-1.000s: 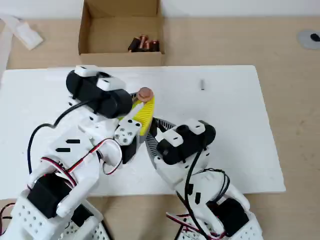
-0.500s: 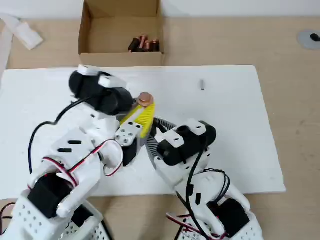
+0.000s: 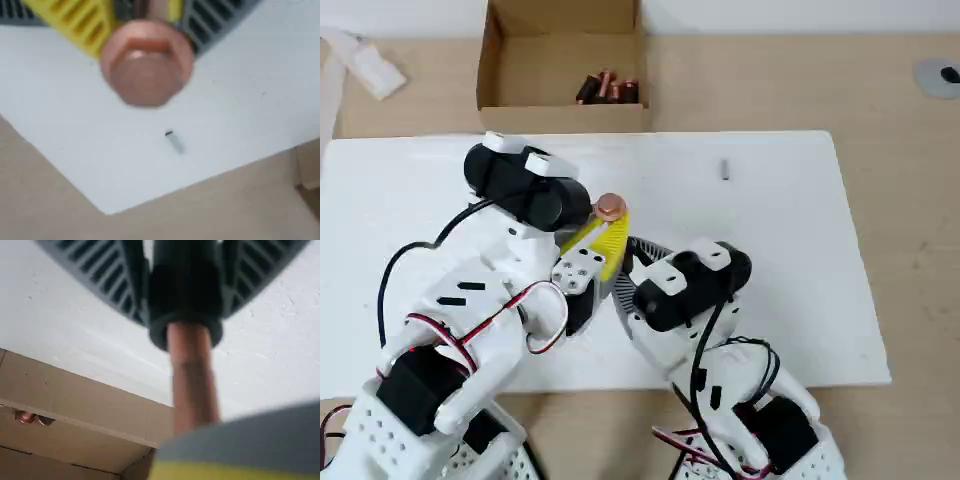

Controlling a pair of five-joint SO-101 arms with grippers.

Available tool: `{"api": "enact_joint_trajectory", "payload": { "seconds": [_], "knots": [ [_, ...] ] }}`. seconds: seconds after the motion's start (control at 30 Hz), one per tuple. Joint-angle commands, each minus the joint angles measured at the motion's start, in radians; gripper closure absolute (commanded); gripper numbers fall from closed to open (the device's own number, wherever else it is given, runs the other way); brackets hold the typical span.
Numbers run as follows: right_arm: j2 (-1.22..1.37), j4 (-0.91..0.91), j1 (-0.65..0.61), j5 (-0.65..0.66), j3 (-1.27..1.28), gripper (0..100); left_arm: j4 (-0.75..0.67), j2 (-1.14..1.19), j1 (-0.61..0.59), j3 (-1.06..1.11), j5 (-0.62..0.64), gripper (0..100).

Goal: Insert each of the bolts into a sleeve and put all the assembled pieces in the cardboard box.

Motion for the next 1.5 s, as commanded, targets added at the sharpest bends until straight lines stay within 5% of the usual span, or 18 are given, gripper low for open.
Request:
{"api": "enact_joint_trajectory", "payload": {
  "seconds": [0.0, 0.43, 0.6, 1.0, 1.47],
  "knots": [
    [-0.108, -0.031, -0.012, -0.011, -0.008, 98.9, 0.017, -0.008, 0.011, -0.048, 0.000, 93],
    [-0.099, -0.031, -0.008, -0.009, -0.010, 98.9, 0.285, 0.004, 0.000, -0.319, 0.092, 85],
    [0.004, -0.123, 0.084, -0.009, -0.038, 98.9, 0.302, 0.004, -0.141, -0.339, 0.086, 95],
    [1.056, -0.143, 0.173, -0.009, -0.839, 98.9, 0.384, -0.008, -0.618, -0.183, -0.077, 100],
    [2.003, -0.143, 0.239, 0.055, -1.745, 98.9, 0.535, -0.010, -0.804, -0.186, -0.265, 100]
  ]
}}
